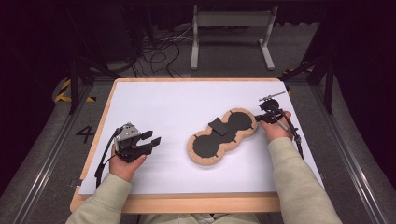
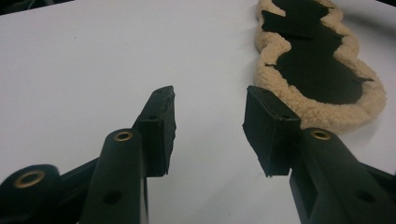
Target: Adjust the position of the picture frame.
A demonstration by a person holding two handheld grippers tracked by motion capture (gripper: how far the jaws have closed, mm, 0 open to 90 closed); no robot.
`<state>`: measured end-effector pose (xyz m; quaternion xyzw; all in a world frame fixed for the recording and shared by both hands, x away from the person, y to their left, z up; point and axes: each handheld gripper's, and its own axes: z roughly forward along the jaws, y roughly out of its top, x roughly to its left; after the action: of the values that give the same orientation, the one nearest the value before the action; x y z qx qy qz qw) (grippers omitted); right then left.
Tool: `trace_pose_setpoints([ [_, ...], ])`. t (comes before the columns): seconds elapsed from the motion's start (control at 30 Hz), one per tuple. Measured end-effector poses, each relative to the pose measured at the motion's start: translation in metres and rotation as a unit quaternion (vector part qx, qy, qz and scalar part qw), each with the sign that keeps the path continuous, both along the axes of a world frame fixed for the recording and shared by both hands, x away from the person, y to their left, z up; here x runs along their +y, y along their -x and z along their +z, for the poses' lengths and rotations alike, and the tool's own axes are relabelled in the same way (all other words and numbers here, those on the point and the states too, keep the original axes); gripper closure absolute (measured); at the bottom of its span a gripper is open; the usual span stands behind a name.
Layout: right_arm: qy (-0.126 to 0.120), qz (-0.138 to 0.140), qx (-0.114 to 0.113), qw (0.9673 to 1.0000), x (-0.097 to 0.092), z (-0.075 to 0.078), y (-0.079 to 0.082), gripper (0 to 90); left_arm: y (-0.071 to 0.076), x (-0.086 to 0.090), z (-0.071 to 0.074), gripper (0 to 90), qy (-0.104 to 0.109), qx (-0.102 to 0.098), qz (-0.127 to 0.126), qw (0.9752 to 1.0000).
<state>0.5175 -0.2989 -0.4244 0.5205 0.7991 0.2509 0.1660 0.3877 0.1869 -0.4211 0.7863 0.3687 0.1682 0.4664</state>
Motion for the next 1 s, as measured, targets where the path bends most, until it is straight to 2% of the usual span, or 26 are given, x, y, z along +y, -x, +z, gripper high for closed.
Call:
trace_pose_setpoints([
  [0.27, -0.013, 0.026, 0.006, 0.9995, 0.013, -0.001, 0.0, 90.0, -0.001, -0.002, -0.003, 54.7, -0.005, 0.008, -0.003, 0.9999],
  [0.33, -0.016, 0.04, 0.009, 0.999, 0.023, -0.001, 0.001, 90.0, -0.001, -0.002, -0.003, 54.8, -0.003, 0.01, -0.002, 0.9999],
  [0.4, -0.019, 0.059, 0.013, 0.998, 0.041, -0.002, 0.005, 90.0, -0.002, -0.001, -0.003, 54.9, -0.008, 0.011, -0.005, 0.9999],
  [0.43, -0.019, 0.059, 0.013, 0.998, 0.041, -0.002, 0.005, 90.0, -0.002, -0.001, -0.003, 54.9, -0.008, 0.011, -0.005, 0.9999],
  [0.47, -0.022, 0.078, 0.015, 0.9966, 0.054, -0.003, 0.008, 90.0, -0.002, -0.002, -0.004, 54.9, -0.007, 0.014, -0.007, 0.9999],
  [0.5, -0.022, 0.078, 0.015, 0.9966, 0.054, -0.003, 0.008, 90.0, -0.003, -0.002, -0.005, 54.9, -0.008, 0.018, -0.008, 0.9998],
  [0.57, -0.019, 0.094, 0.014, 0.9953, 0.066, -0.003, 0.012, 90.0, -0.004, -0.003, -0.006, 55.4, -0.013, 0.025, -0.014, 0.9995],
  [0.63, -0.004, 0.101, 0.001, 0.9949, 0.072, -0.001, 0.016, 90.0, -0.005, -0.004, -0.008, 58.6, -0.02, 0.038, -0.023, 0.9988],
  [0.67, -0.004, 0.101, -0.004, 0.9948, 0.072, 0.0, 0.017, 90.0, -0.005, -0.005, -0.01, 60.7, -0.024, 0.047, -0.026, 0.9983],
  [0.77, 0.001, 0.09, -0.012, 0.9958, 0.064, 0.006, 0.022, 90.0, -0.009, -0.007, -0.015, 74.3, -0.043, 0.089, -0.049, 0.994],
  [0.83, 0.007, 0.093, -0.022, 0.9954, 0.061, 0.012, 0.03, 90.0, -0.01, -0.012, -0.019, 82.0, -0.065, 0.115, -0.067, 0.989],
  [0.87, 0.004, 0.097, -0.031, 0.9948, 0.059, 0.015, 0.034, 90.0, -0.01, -0.012, -0.019, 84.1, -0.065, 0.115, -0.067, 0.989],
  [0.9, -0.001, 0.1, -0.034, 0.9944, 0.057, 0.018, 0.039, 90.0, -0.011, -0.018, -0.022, 85.3, -0.088, 0.138, -0.093, 0.9822],
  [0.93, -0.001, 0.1, -0.034, 0.9944, 0.057, 0.018, 0.039, 90.0, -0.011, -0.018, -0.022, 85.6, -0.088, 0.138, -0.093, 0.9822],
  [0.97, -0.002, 0.102, -0.035, 0.9941, 0.055, 0.021, 0.043, 90.0, -0.01, -0.021, -0.024, 85.6, -0.091, 0.151, -0.109, 0.9783],
  [1.0, -0.003, 0.106, -0.038, 0.9937, 0.053, 0.023, 0.048, 90.0, -0.01, -0.024, -0.025, 85.9, -0.094, 0.153, -0.118, 0.9767],
])
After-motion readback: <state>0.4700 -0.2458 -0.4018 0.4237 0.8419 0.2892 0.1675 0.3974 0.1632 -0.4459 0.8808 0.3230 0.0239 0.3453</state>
